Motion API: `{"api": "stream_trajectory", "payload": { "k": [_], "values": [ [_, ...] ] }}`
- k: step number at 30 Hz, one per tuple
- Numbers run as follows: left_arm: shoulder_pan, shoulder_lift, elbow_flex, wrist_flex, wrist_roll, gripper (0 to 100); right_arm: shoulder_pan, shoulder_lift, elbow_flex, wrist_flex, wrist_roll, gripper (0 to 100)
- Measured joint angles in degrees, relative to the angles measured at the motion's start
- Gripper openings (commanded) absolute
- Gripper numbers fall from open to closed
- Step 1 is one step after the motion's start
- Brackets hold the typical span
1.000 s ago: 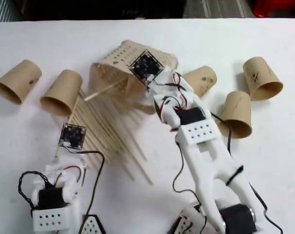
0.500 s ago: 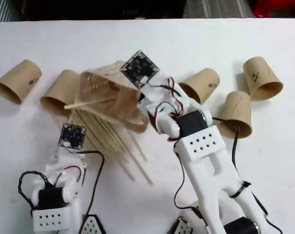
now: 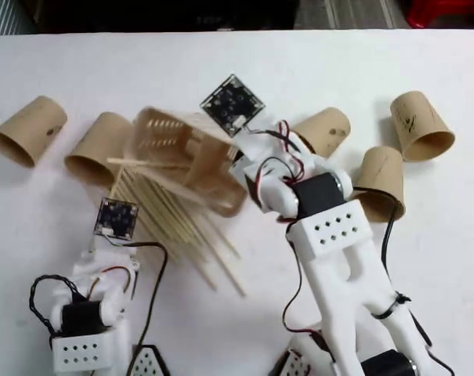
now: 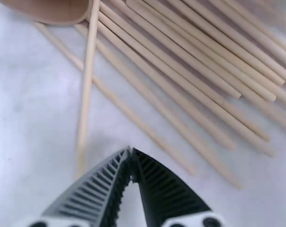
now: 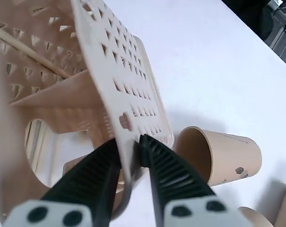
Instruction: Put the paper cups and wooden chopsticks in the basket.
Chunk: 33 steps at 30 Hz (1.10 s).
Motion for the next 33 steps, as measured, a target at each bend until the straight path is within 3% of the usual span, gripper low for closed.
{"api": "stream_trajectory", "payload": {
  "k": [7, 17, 33],
  "values": [
    [0.0, 0.0, 0.0, 0.0, 0.0, 2, 4.66, 8.18, -6.68, -0.09, 0.0, 6.2],
    [0.0, 0.0, 0.0, 0.0, 0.0, 2, 10.2, 25.14, -21.63, 0.62, -8.7, 28.6],
    [0.0, 0.0, 0.0, 0.0, 0.0, 2, 9.41, 17.67, -32.53, 24.62, -8.97, 29.3]
  ]
}}
